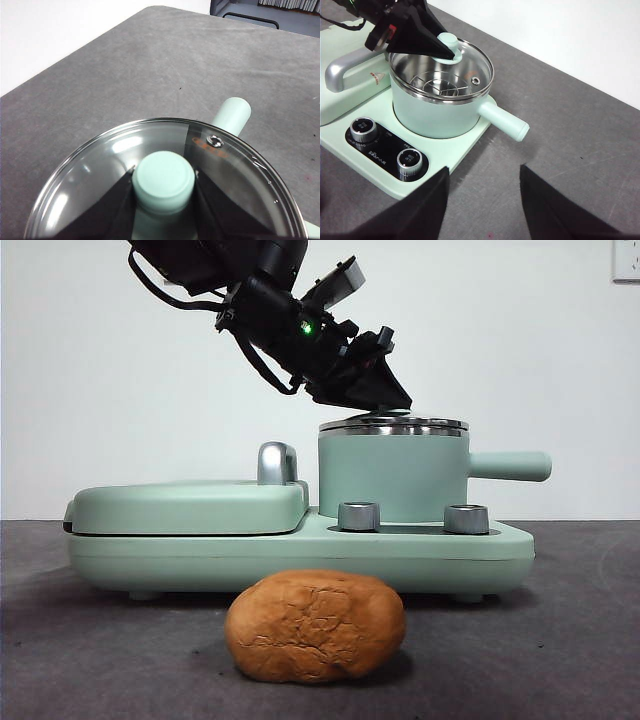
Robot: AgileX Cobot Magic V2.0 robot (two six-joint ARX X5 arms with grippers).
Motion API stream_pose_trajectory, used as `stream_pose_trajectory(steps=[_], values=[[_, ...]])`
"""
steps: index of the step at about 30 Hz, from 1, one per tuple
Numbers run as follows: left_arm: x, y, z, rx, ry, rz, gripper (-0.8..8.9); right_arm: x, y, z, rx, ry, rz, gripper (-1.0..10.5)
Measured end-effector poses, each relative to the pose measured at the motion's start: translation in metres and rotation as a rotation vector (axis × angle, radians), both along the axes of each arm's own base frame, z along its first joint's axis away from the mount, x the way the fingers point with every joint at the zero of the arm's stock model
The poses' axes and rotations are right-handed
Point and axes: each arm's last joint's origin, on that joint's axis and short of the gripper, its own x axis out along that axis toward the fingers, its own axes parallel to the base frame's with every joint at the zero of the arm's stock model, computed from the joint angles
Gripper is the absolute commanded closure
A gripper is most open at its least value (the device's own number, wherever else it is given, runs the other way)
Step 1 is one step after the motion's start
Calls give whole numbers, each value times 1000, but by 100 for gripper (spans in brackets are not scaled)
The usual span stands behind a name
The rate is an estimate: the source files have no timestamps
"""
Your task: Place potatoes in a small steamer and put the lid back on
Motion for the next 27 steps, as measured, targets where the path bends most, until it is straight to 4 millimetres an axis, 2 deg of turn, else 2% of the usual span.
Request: stream_pose_trajectory(steps=[13, 16, 19, 22, 27], values=[[-2, -1, 6, -4, -20, 35, 799, 0, 0, 0, 0, 0, 0, 723], [-5, 5, 20, -17, -46, 51, 799, 0, 0, 0, 0, 1, 0, 723], [-12, 14, 44, -43, -85, 60, 799, 0, 0, 0, 0, 0, 0, 723], [-24, 24, 69, -62, -113, 65, 799, 0, 0, 0, 0, 0, 0, 723], [-44, 43, 94, -38, -74, 79, 799, 0, 0, 0, 0, 0, 0, 723]])
